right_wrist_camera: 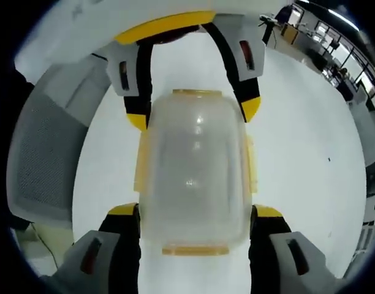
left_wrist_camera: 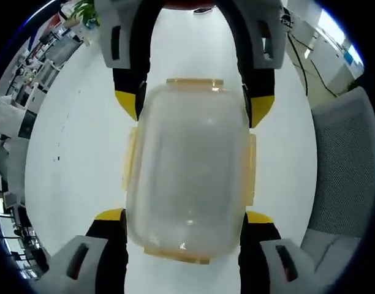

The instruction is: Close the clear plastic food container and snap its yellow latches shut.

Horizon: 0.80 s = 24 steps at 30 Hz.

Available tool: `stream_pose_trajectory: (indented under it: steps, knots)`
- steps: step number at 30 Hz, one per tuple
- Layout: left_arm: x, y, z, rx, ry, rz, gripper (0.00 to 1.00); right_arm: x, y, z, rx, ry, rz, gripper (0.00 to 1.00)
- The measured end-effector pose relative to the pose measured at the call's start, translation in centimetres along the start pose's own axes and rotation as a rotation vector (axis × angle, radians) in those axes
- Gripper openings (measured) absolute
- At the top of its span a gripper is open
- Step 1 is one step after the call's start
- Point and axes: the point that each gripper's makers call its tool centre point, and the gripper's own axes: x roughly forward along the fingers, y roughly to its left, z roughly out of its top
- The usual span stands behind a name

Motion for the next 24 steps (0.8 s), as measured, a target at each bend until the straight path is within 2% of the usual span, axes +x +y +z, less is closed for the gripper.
stream_pose_trajectory:
  steps: [6, 12, 24]
  knots:
    - [-0.2, 0.5, -1.2, -0.022, 0.008, 0.003, 0.71, 0.5, -0.5, 1.2, -0.013, 0.01, -0.008, 0.7]
    - [-0.2, 1.2, -1.9, -0.002, 0.018, -0.003, 0.71, 0.9, -1.1, 1.9, -0.002, 0.009, -0.012, 0.7]
    - [-0.1, 3.7, -2.9, 0.047, -0.023, -0.015, 0.72, 1.4, -3.0, 3.1, 0.053, 0.028, -0.033, 0.7]
